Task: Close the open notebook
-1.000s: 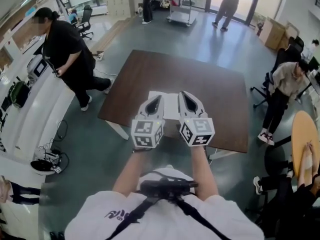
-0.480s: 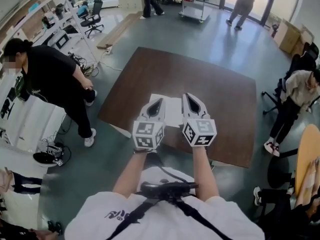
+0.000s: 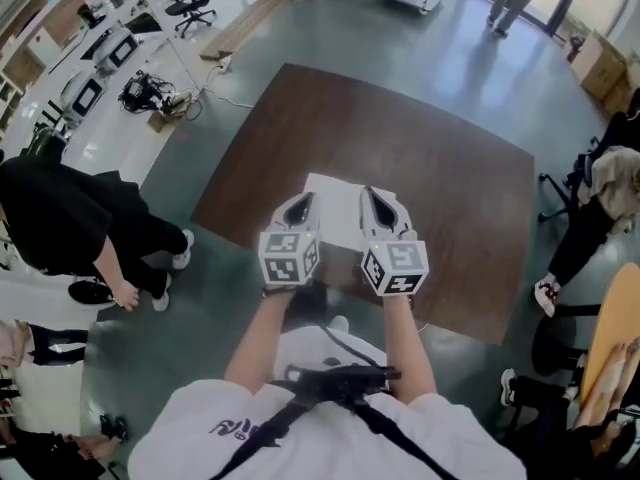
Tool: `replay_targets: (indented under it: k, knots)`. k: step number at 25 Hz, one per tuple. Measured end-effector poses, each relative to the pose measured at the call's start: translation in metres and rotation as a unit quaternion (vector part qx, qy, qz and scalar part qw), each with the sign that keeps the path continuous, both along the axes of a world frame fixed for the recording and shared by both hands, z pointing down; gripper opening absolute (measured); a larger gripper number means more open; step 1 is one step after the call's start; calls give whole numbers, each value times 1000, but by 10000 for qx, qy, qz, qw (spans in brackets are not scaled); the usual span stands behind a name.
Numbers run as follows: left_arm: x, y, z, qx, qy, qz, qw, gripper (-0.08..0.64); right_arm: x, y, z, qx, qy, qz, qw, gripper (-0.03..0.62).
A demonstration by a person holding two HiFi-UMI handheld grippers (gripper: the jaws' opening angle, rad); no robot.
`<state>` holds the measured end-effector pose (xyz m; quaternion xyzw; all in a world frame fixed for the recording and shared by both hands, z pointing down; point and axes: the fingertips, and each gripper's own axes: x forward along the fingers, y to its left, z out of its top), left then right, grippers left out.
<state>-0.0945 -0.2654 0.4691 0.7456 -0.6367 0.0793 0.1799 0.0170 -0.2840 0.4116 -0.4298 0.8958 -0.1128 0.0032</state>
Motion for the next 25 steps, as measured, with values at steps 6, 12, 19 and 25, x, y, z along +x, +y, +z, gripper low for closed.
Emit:
replay_targets:
  k: [6,12,19,25]
  knots:
    - [-26,-11,59,-613,121,-149,9979,9,-3,-22,48,-466,62,27,9989,2]
    - [-57,-9,127,-1326,184,-191,9908,9,-20,-34,88,-831,138,-74,9964,2]
    - [-78,-1,183,-1887,588,-34,9803,11,-41,-39,131,-1222,266,-165,9920,2]
    - [-74,14,234,-2510,905,368,9630,134,-57,-42,154,-1441,387,-192,9886,2]
